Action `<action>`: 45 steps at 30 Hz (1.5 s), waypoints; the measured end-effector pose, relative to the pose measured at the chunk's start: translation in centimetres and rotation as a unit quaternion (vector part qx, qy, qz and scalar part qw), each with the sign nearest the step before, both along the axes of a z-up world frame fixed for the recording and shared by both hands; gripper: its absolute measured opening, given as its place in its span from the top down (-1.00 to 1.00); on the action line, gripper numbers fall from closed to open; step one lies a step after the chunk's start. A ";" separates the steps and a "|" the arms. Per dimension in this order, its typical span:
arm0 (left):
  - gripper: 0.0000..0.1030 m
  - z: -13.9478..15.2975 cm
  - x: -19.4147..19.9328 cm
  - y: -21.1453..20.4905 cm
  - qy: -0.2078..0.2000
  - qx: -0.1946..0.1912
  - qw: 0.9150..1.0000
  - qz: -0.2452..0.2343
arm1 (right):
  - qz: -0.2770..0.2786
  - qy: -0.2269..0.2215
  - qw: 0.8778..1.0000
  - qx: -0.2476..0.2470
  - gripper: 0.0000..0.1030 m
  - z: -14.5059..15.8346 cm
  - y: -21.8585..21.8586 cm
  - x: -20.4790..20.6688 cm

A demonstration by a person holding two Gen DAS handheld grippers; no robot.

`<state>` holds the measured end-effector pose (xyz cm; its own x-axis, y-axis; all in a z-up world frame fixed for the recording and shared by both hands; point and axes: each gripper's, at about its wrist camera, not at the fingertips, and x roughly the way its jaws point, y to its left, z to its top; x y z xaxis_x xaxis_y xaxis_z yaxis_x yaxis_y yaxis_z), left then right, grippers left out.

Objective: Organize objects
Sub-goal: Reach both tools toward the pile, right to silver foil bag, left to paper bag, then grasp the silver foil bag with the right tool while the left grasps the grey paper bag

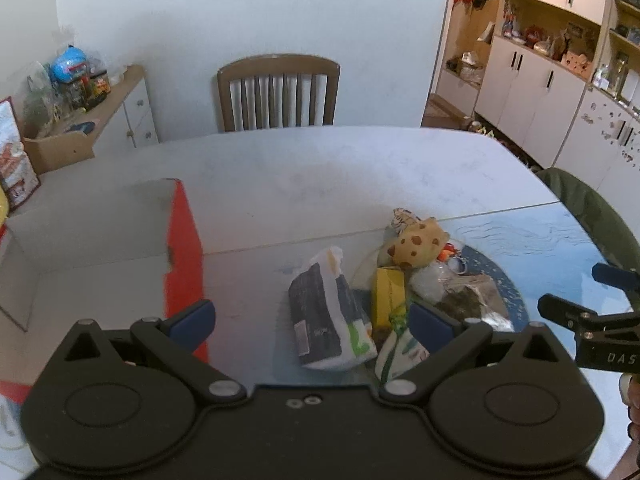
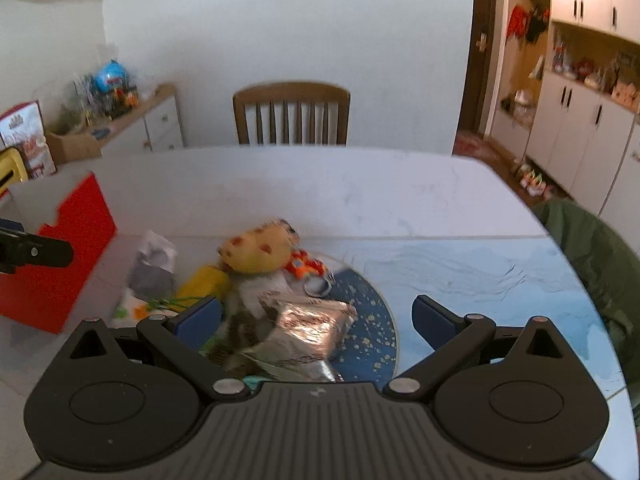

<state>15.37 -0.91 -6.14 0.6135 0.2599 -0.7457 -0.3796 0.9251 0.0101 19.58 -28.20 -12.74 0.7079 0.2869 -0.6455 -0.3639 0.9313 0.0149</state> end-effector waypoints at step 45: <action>0.19 -7.9 6.7 3.6 0.081 -0.097 0.987 0.102 | 0.017 0.169 0.981 0.094 0.15 -6.3 -0.7 7.9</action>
